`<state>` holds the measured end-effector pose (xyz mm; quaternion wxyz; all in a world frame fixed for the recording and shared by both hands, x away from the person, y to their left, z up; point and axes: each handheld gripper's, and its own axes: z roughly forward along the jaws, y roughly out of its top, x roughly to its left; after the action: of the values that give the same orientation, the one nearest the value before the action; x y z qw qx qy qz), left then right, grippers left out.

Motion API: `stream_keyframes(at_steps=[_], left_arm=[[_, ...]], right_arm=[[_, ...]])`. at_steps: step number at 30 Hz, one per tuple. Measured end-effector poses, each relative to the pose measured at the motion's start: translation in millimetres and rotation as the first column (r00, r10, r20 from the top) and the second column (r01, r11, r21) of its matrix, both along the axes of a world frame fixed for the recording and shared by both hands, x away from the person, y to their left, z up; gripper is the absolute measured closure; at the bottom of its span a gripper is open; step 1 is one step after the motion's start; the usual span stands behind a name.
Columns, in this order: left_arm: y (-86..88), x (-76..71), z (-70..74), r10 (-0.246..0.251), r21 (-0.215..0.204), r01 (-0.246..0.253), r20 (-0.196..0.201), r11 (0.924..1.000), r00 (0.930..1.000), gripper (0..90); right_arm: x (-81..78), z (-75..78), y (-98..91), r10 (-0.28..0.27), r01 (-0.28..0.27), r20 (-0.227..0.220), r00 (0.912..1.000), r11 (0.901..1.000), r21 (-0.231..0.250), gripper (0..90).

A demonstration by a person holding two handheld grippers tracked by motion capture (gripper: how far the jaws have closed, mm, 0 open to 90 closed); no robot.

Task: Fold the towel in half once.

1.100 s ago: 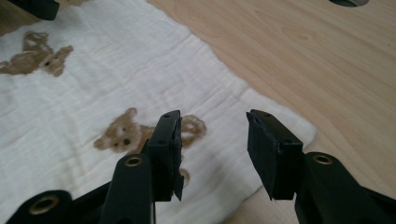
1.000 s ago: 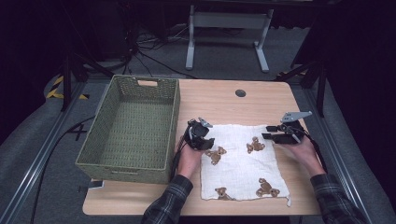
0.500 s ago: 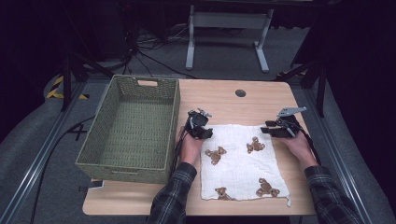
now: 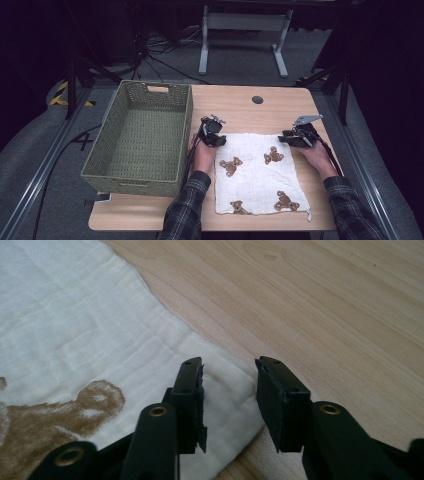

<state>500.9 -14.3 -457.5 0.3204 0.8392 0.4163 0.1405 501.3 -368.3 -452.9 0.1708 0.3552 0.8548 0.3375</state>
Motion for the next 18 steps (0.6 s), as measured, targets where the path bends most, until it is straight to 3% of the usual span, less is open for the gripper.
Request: stream_keyframes(at_steps=[2,3,7,13,18], left_arm=[[-0.3,-0.6,0.6,-0.010,-0.004,0.010,-0.009,0.9999,0.9999,65.0],[-0.3,-0.6,0.5,-0.016,-0.005,0.016,-0.006,0.9999,0.9998,71.2],[-1.3,-1.2,2.1,-0.029,-0.006,0.029,-0.028,0.9996,0.9992,85.2],[-0.1,-1.8,3.9,-0.027,-0.046,0.025,-0.046,0.9986,0.9986,86.6],[-4.0,-4.4,13.8,-0.026,-0.074,0.025,-0.013,0.9969,0.9996,86.6]], right_arm=[[0.1,0.0,-0.7,0.002,-0.002,-0.006,1.0000,1.0000,0.004,68.9],[0.1,-0.1,-1.7,0.002,-0.002,-0.013,0.9999,0.9999,0.012,71.7],[-1.0,1.1,-1.7,0.007,-0.007,-0.032,0.9995,0.9999,0.013,86.4],[-2.0,2.2,-3.0,-0.004,0.005,-0.045,0.9990,0.9998,0.018,89.5],[-6.9,13.6,-10.9,-0.015,0.016,-0.020,0.9997,0.9986,0.051,89.8]])
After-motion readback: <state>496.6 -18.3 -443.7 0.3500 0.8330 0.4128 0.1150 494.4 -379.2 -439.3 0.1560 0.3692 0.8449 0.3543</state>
